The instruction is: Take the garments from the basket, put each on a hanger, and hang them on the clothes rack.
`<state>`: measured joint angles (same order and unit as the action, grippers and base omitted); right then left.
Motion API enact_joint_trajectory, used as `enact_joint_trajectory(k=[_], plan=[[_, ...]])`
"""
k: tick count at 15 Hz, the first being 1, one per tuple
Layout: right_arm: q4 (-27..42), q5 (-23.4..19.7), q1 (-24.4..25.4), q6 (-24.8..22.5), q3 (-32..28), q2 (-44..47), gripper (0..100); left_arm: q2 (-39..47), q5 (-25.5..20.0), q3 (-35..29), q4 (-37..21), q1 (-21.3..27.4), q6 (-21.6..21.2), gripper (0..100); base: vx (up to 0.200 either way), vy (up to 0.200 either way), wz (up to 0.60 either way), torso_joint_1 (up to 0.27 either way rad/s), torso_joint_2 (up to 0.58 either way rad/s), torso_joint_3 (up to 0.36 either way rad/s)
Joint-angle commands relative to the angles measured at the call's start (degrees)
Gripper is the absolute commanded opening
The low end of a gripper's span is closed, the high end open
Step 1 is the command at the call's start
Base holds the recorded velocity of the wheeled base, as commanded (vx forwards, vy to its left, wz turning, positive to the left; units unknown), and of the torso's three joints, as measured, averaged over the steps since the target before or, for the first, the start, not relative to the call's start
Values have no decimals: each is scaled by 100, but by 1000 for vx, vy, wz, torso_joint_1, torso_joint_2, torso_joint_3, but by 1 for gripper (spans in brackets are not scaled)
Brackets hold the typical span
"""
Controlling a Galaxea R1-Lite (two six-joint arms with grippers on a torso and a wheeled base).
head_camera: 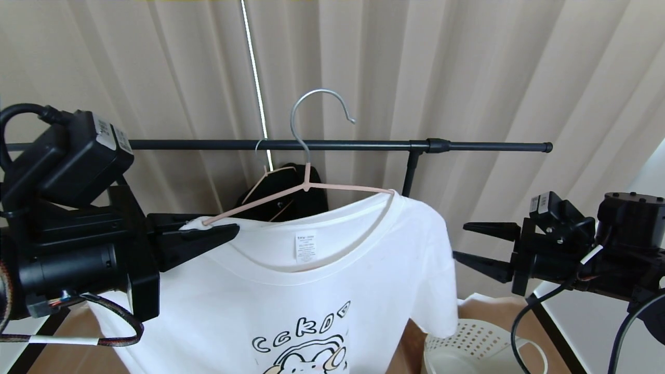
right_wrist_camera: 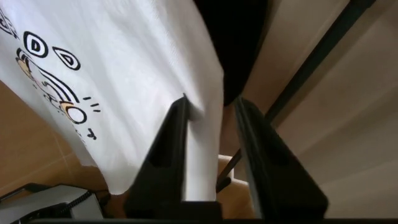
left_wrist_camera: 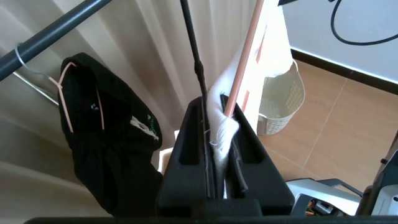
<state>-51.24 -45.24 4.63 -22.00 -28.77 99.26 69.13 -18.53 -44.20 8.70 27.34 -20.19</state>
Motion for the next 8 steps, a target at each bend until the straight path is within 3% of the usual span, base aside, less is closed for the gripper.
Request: enact_joint_trajectory(k=[1, 8], plan=[[-9, -11, 3, -6, 12, -29, 100, 39, -2, 17, 8, -71, 6, 0, 0, 0, 0, 0, 0, 0], [0, -11, 3, 12, -23, -179, 100, 48, 7, 114, 0, -379, 208, 0, 0, 0, 0, 0, 0, 0]])
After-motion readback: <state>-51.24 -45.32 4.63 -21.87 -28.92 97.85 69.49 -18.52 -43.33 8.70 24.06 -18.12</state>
